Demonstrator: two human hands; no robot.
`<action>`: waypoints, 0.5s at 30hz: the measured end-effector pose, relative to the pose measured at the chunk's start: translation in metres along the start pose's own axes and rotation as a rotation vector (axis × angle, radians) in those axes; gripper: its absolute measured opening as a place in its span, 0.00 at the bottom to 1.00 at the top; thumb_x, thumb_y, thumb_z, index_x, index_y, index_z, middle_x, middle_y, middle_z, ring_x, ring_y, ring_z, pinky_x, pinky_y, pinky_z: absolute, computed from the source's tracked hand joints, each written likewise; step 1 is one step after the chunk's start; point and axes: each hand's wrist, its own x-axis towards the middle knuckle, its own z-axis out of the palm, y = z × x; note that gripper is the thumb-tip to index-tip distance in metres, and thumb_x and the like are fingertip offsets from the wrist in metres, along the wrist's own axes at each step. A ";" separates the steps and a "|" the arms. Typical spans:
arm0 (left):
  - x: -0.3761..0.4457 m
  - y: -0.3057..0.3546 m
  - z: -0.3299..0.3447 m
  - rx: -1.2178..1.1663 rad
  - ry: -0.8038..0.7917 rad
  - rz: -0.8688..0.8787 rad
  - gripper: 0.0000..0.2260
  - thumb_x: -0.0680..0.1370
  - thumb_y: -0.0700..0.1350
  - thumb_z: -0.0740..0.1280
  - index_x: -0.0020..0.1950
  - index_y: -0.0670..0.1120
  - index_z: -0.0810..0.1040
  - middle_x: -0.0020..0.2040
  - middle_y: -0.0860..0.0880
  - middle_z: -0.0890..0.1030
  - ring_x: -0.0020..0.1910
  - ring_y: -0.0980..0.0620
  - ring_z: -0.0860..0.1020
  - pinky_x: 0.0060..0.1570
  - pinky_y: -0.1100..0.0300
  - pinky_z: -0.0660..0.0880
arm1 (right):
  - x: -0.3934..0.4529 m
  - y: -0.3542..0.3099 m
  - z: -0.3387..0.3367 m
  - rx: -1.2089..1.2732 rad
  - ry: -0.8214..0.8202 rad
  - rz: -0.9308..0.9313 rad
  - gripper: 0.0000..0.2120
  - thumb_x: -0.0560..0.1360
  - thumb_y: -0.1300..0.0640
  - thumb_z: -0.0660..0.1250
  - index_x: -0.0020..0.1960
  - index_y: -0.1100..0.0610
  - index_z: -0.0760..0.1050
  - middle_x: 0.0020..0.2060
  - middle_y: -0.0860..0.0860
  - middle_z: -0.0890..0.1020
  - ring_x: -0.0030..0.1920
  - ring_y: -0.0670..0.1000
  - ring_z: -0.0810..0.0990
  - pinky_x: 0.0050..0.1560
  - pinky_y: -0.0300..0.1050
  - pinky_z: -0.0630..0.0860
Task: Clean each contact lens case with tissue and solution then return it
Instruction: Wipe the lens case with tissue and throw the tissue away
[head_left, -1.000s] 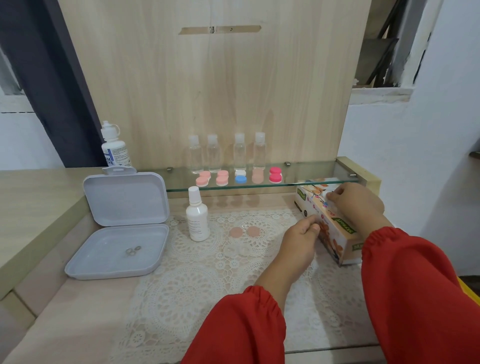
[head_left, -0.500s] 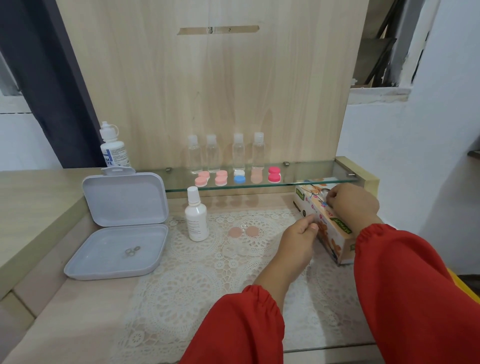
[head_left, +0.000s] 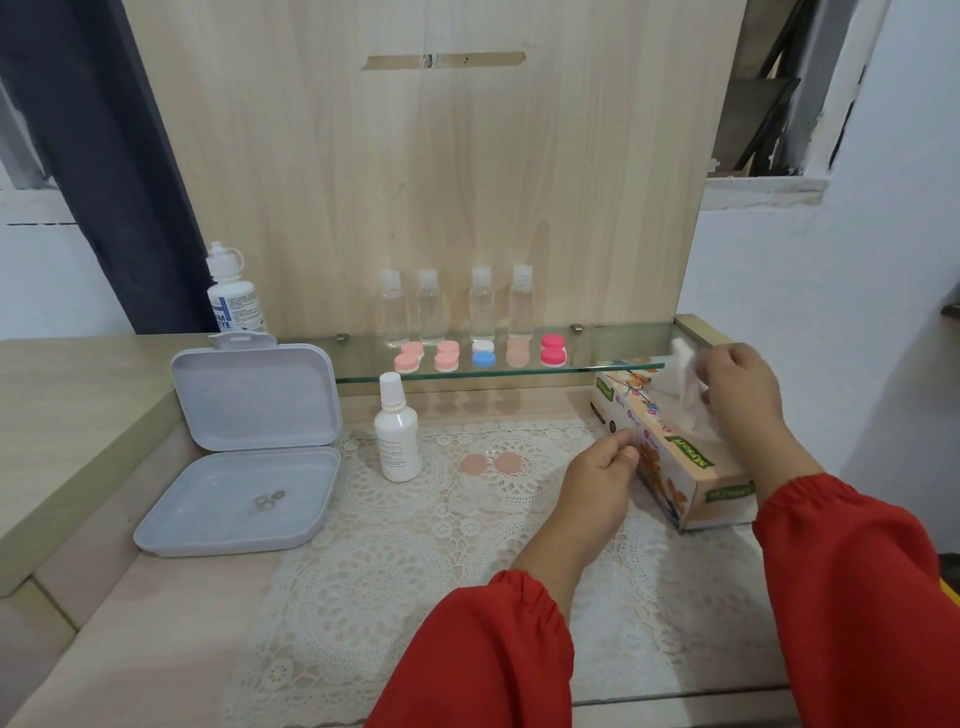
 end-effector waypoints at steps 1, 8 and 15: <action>0.000 0.000 0.000 -0.001 -0.002 0.001 0.17 0.83 0.41 0.57 0.73 0.44 0.68 0.72 0.50 0.69 0.63 0.61 0.65 0.62 0.68 0.62 | -0.001 -0.001 0.000 -0.087 -0.048 0.011 0.13 0.76 0.45 0.62 0.50 0.55 0.73 0.45 0.51 0.78 0.46 0.54 0.76 0.44 0.47 0.71; -0.001 -0.002 0.000 -0.021 0.013 0.002 0.17 0.83 0.42 0.58 0.73 0.44 0.68 0.72 0.49 0.70 0.68 0.56 0.67 0.65 0.65 0.64 | -0.002 -0.002 -0.006 -0.233 0.076 -0.118 0.10 0.77 0.61 0.58 0.41 0.60 0.76 0.34 0.53 0.76 0.42 0.55 0.74 0.39 0.46 0.68; -0.004 0.000 -0.002 -0.061 0.054 0.078 0.17 0.82 0.42 0.59 0.72 0.45 0.70 0.69 0.50 0.73 0.64 0.61 0.69 0.58 0.73 0.66 | -0.017 -0.026 -0.013 0.190 0.303 -0.267 0.12 0.81 0.57 0.58 0.59 0.53 0.78 0.49 0.46 0.79 0.46 0.43 0.75 0.49 0.34 0.71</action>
